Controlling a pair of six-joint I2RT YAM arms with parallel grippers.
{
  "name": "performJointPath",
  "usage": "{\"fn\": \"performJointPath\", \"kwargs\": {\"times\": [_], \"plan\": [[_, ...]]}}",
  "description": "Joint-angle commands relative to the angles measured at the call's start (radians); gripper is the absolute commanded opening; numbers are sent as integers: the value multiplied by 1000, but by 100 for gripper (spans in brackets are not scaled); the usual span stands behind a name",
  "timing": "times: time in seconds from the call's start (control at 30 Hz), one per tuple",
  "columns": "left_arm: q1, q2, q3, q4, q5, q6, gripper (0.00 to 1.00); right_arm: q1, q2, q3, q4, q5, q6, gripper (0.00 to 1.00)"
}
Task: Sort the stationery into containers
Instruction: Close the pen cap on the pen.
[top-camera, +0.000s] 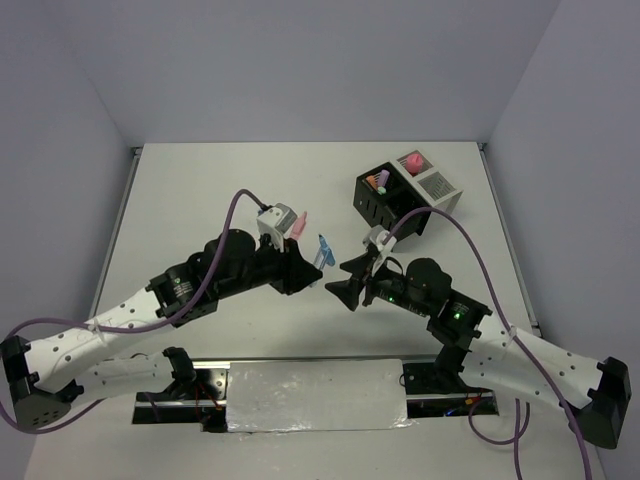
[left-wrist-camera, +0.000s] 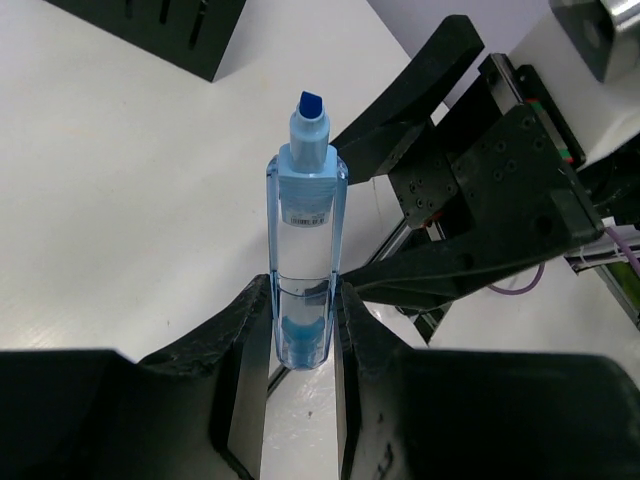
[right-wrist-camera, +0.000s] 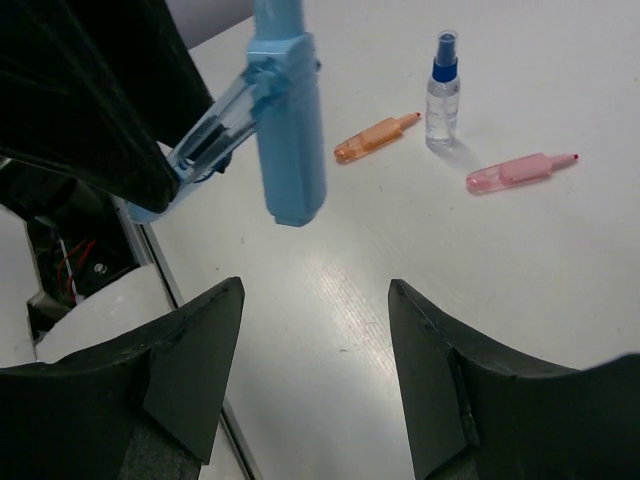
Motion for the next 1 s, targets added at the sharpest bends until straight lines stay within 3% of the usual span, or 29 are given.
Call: {"fn": "performJointPath", "kwargs": {"times": [0.0, 0.5, 0.97], "plan": [[-2, 15, 47, -42, -6, -52, 0, 22, 6, 11, 93, -33, -66, 67], [-2, 53, 49, -19, 34, -69, 0, 33, 94, 60, 180, 35, -75, 66], [-2, 68, 32, -33, 111, -75, 0, 33, 146, 103, 209, 37, -135, 44]]}}
